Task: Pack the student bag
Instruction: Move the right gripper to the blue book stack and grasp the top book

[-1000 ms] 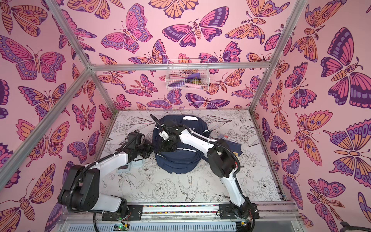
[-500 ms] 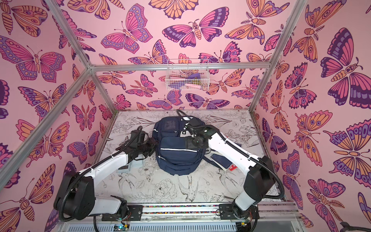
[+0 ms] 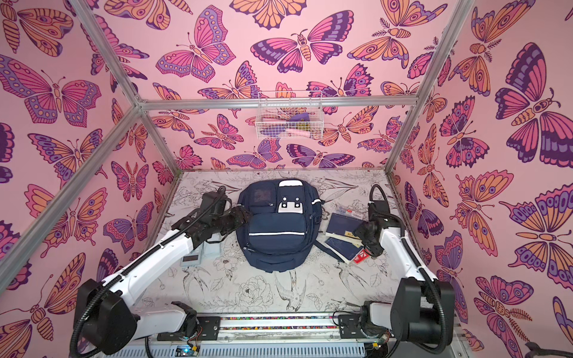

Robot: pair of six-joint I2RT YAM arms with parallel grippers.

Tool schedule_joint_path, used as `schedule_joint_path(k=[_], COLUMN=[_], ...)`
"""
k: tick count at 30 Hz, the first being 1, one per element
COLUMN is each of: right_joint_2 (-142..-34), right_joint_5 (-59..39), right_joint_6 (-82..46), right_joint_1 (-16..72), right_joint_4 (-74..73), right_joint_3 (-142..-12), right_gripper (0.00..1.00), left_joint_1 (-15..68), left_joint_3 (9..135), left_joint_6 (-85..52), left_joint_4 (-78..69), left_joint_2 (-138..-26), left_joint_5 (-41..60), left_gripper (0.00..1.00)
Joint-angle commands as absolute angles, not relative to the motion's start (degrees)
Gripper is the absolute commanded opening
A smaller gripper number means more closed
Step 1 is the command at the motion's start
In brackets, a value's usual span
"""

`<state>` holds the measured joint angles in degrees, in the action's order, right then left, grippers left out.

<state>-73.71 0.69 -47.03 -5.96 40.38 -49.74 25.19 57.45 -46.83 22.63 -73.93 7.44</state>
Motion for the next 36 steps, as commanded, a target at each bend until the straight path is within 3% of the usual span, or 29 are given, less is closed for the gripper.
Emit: schedule_joint_path(k=[1,10,19,23,31,36], right_joint_2=[-73.4,-80.0,-84.0,-85.6,-85.2,-83.4], right_joint_5=[-3.4,-7.4,-11.2,-14.0,-14.1,-12.9], right_joint_6=[-48.8,-48.0,-47.6,-47.6,-48.2,-47.7], right_joint_1=[-10.0,-13.8,-16.7,-17.5,-17.8,-17.8], right_joint_4=[34.6,29.8,23.9,20.1,19.9,21.3], right_joint_3=[-48.1,-48.3,-45.2,-43.5,-42.6,-42.9], right_gripper=[0.75,0.70,0.77,0.66,0.54,0.37], left_joint_1=[26.6,28.5,28.7,28.7,28.8,28.8], left_joint_3=[59.1,58.7,57.7,57.9,59.0,59.3], left_joint_6=[-44.1,-43.8,-43.9,-44.1,-44.6,-44.9], left_joint_4=[25.0,23.6,23.1,22.8,22.2,22.0], left_joint_2=[-74.7,-76.5,-76.8,-77.5,-78.7,-79.2], left_joint_5=[8.2,11.7,13.3,13.9,14.5,14.9], left_gripper=[0.63,0.59,0.58,0.57,0.55,0.54])
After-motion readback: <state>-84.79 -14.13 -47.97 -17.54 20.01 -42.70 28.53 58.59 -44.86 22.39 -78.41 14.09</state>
